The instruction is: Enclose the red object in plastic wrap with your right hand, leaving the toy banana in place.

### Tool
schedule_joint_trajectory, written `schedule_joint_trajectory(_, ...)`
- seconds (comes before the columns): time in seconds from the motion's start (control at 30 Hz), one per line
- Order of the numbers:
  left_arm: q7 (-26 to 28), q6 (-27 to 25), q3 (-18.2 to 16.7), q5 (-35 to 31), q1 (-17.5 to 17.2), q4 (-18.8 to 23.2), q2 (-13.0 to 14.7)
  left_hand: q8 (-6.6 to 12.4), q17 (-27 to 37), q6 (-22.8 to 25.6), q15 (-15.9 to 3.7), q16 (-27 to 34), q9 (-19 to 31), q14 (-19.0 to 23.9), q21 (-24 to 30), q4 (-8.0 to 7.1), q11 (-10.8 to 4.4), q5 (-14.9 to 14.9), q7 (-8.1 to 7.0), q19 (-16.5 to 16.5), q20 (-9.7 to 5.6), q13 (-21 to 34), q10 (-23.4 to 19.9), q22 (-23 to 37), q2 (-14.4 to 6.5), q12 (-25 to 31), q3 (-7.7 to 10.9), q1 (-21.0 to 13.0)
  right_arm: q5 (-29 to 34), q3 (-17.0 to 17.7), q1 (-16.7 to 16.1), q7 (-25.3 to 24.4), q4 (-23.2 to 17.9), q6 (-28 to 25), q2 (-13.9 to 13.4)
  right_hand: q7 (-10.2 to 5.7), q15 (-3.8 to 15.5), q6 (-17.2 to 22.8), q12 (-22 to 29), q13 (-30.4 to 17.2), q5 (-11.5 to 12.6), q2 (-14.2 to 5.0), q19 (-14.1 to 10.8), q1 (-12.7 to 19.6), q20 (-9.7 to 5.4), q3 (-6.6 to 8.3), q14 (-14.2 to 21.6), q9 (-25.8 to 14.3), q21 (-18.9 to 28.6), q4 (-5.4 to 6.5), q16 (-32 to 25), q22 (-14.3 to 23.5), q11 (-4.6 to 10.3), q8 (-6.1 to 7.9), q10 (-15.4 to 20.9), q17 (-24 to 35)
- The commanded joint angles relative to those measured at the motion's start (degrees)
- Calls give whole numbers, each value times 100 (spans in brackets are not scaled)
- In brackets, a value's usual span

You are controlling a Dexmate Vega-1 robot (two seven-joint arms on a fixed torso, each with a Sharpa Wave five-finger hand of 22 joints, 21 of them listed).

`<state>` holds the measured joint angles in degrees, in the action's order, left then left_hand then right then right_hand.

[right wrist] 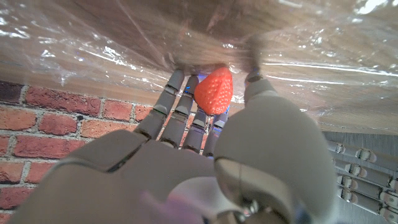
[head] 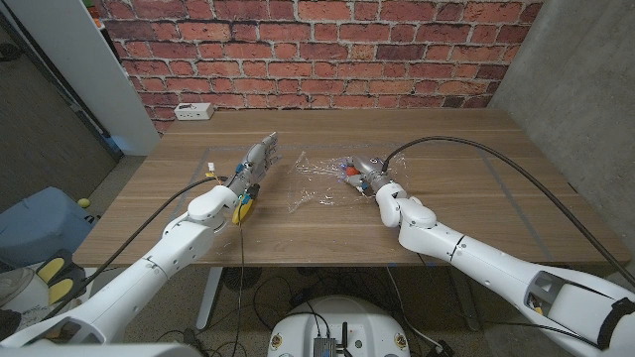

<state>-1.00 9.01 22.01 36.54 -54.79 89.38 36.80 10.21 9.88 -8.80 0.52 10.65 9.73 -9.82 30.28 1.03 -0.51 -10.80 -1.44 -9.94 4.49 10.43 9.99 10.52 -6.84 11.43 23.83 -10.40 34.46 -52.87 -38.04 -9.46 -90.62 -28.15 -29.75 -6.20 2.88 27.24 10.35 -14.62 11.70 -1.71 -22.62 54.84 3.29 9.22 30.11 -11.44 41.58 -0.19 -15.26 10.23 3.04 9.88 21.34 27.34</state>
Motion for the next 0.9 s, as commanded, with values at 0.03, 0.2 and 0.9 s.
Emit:
schedule_joint_trajectory(0.03, 26, -37, 25, -28, -38, 104, 32, 17, 10, -45, -3, -18, 29, -278, -19, 37, 37, -38, -20, -369, 22, 17, 274, 26, 9, -3, 21, 22, -394, 162, -188, 98, -397, -363, -171, 34, 306, -649, -27, 30, 99, 87, 184, -324, 133, -142, -400, 9, -115, 75, 166, 13, -33, -27, -461, -12)
schedule_joint_trajectory(0.2, 30, -33, 30, -35, -54, 133, 36, 15, 10, -52, -2, -16, 29, -276, -27, 38, 49, -38, -24, -366, 21, 17, 271, 27, 8, 0, 22, 23, -696, 369, -361, -168, -524, -136, -249, 56, 117, -1147, 0, 80, 191, 128, 603, -565, 258, -247, -1102, 18, -374, 108, 399, 2, -128, 46, -989, -94)
schedule_joint_trajectory(0.9, -82, -443, 177, -193, 61, 255, 299, 188, 9, 662, 99, 80, 30, 130, -57, 51, 149, -28, 29, -205, 56, 17, -260, 33, 28, 164, 20, 52, -1074, 1049, -1012, -2295, -334, 791, 38, 149, 277, -243, 274, 154, 76, -546, 430, -524, 335, 124, -780, 24, -533, 52, 226, -11, -168, 325, -230, -394)
